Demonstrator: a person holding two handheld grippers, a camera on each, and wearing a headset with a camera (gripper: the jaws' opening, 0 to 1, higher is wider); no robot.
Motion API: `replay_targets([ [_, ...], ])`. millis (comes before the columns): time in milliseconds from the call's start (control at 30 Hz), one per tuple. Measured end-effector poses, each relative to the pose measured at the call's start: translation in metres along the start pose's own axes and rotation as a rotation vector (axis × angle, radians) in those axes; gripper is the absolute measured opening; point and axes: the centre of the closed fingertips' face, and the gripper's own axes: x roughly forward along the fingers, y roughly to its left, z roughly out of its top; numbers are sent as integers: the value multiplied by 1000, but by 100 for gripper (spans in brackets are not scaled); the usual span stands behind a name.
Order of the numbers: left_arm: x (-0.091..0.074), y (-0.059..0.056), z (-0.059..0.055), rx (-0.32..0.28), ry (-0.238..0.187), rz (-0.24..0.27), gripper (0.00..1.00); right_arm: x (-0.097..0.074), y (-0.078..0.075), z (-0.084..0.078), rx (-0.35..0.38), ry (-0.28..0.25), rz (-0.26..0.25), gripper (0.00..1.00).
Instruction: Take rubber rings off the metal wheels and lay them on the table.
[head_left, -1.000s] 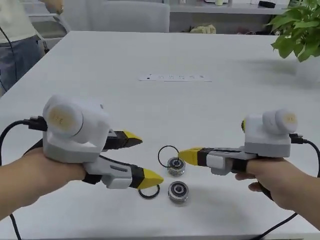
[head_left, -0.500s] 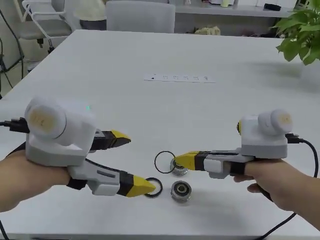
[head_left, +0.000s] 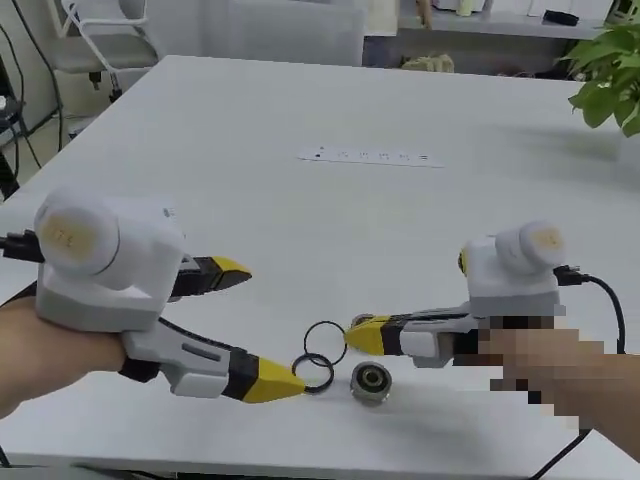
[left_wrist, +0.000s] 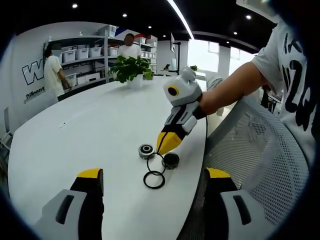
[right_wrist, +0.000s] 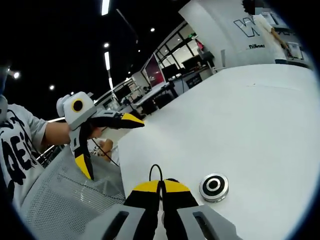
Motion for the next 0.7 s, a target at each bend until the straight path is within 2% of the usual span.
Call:
replay_targets([
  [133,-3,1,-2,-7,2,7,81,7,1,-9,3,45,-3,0],
  [300,-7,3,-6,-12,8,10,82,10,-3,-13,13,72,-2,0],
  [700,-12,4,-10,-13,15,17,82,19,-5,-16,5,101,2,0],
])
